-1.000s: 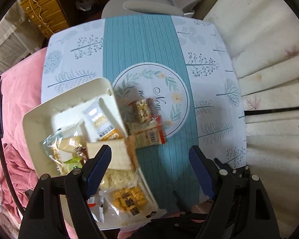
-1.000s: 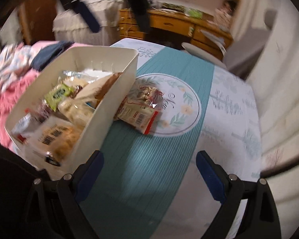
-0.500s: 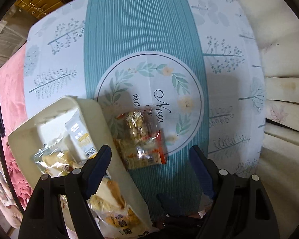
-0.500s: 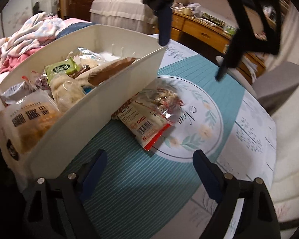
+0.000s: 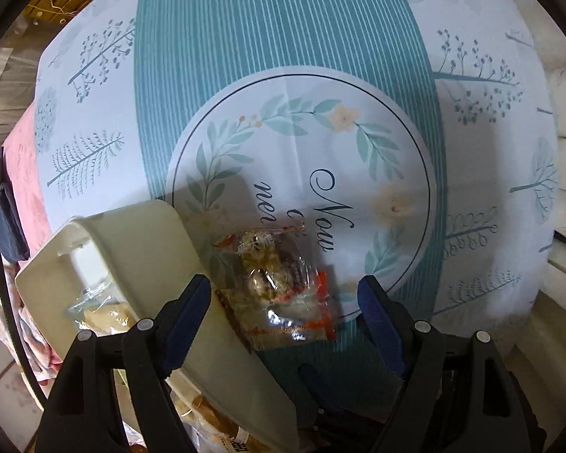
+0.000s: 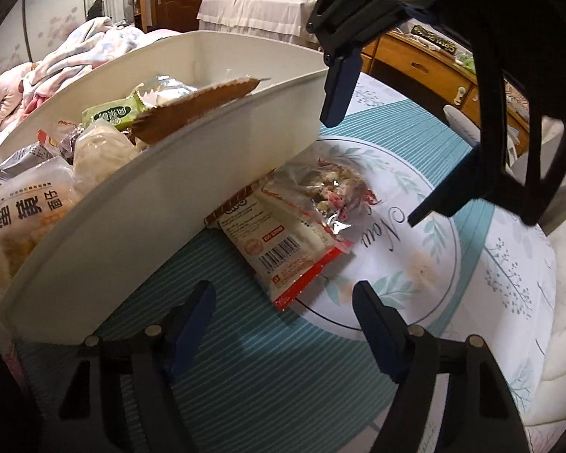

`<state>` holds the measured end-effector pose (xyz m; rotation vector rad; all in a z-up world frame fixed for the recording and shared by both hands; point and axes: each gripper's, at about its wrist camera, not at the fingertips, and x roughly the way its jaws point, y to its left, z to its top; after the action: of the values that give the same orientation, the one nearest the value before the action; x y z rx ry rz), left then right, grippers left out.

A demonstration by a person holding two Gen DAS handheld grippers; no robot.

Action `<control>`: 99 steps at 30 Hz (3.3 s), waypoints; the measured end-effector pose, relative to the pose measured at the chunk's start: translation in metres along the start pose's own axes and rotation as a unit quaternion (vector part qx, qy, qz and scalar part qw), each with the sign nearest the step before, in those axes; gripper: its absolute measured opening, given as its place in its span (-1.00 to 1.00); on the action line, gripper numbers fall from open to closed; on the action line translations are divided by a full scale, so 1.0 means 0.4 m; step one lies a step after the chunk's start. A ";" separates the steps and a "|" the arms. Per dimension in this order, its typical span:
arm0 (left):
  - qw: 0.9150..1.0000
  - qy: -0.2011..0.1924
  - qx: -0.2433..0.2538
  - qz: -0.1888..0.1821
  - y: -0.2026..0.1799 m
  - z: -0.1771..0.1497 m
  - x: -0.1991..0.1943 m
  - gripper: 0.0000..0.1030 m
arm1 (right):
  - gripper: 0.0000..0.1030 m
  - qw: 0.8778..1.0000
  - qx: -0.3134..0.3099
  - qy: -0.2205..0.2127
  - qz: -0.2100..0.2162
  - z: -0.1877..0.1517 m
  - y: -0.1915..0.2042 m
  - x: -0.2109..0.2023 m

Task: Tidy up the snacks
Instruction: 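Grasp the clear nut bag with the left tool while the right grasps the white-red wafer bag, then carry both bags over the white tray and open both tools inside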

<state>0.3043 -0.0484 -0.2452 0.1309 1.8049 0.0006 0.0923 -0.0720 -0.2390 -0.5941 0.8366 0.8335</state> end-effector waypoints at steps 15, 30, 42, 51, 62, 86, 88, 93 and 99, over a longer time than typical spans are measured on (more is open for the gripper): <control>0.997 0.017 0.015 0.074 -0.040 0.043 0.089 0.23 | 0.42 1.000 0.000 -0.020 0.010 0.037 -0.025 0.045; 0.999 -0.005 -0.002 0.045 0.007 0.072 0.061 -0.31 | 0.47 0.999 -0.021 -0.030 -0.008 0.061 -0.021 0.082; 0.998 -0.051 -0.039 -0.022 0.091 0.042 -0.049 -0.31 | 0.50 0.999 -0.021 -0.048 0.004 0.081 -0.043 0.110; 0.991 -0.097 -0.075 -0.062 0.169 -0.008 -0.164 -0.31 | 0.24 0.999 -0.018 -0.048 0.015 0.102 -0.038 0.114; 0.983 -0.123 -0.105 -0.083 0.194 -0.106 -0.213 -0.31 | 0.06 0.999 0.031 -0.007 0.008 0.098 -0.022 0.097; 0.957 -0.206 -0.108 -0.175 0.375 -0.503 -0.270 -0.30 | 0.05 0.961 0.276 -0.002 -0.031 0.059 0.063 -0.162; 0.952 -0.219 -0.106 -0.187 0.393 -0.544 -0.267 -0.30 | 0.05 0.958 0.284 -0.011 -0.034 0.067 0.074 -0.182; 0.938 -0.257 -0.100 -0.211 0.437 -0.643 -0.257 -0.30 | 0.05 0.957 0.288 -0.026 -0.038 0.099 0.130 -0.224; 0.920 -0.294 -0.098 -0.240 0.487 -0.729 -0.223 -0.29 | 0.06 0.961 0.275 -0.030 -0.020 0.133 0.217 -0.232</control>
<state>0.0597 0.1577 -0.0760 -0.4203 1.1849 -0.1868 0.0050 -0.0219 -0.1448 -0.0923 0.9483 0.5419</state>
